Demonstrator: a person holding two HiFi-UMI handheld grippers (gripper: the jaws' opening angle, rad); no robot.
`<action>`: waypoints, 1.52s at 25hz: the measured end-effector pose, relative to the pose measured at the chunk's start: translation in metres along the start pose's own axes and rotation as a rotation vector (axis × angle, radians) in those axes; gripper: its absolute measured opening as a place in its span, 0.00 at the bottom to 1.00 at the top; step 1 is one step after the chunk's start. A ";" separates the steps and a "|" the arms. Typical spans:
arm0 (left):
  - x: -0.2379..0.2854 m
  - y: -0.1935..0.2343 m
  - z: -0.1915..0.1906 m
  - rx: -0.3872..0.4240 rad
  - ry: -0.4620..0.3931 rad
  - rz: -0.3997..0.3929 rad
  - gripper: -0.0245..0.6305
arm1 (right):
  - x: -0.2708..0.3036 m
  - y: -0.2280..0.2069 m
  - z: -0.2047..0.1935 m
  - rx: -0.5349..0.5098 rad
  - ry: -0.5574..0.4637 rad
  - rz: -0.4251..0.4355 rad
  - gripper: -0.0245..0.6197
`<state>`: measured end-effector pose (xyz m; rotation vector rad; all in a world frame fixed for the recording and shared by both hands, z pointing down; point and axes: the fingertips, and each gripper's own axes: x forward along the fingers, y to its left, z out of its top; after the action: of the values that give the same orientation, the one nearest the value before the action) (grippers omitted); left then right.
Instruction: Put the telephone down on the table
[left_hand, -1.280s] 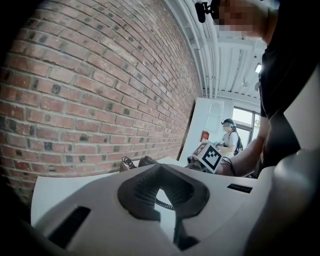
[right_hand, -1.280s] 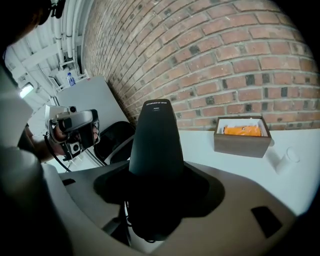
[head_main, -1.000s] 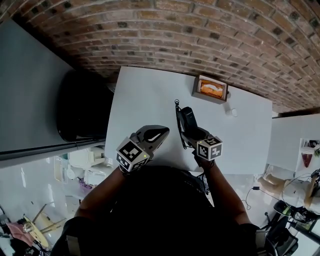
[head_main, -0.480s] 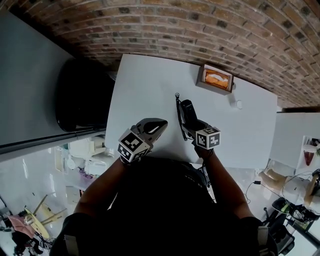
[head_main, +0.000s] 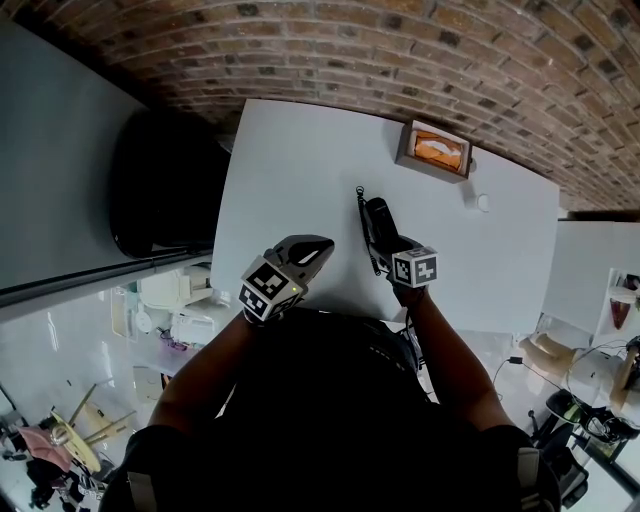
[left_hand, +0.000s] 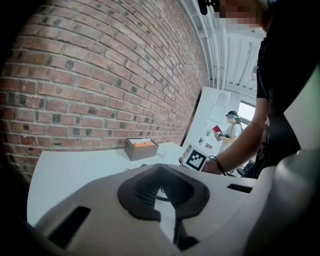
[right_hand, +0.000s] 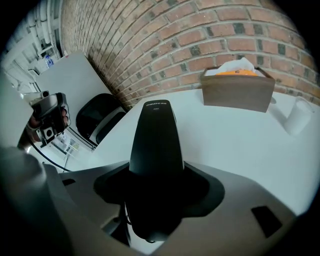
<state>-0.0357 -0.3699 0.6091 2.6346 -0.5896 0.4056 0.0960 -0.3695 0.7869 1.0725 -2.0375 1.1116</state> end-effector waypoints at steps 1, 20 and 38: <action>0.000 0.001 -0.001 0.004 0.003 0.002 0.05 | 0.002 -0.002 -0.002 -0.002 0.007 -0.004 0.46; -0.022 0.009 -0.007 -0.008 -0.007 0.061 0.05 | 0.027 -0.021 -0.030 -0.022 0.084 -0.084 0.46; -0.031 0.001 -0.013 -0.015 -0.006 0.031 0.05 | 0.032 -0.023 -0.037 -0.120 0.126 -0.135 0.46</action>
<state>-0.0654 -0.3545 0.6097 2.6160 -0.6341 0.4011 0.1031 -0.3568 0.8392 1.0372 -1.8792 0.9519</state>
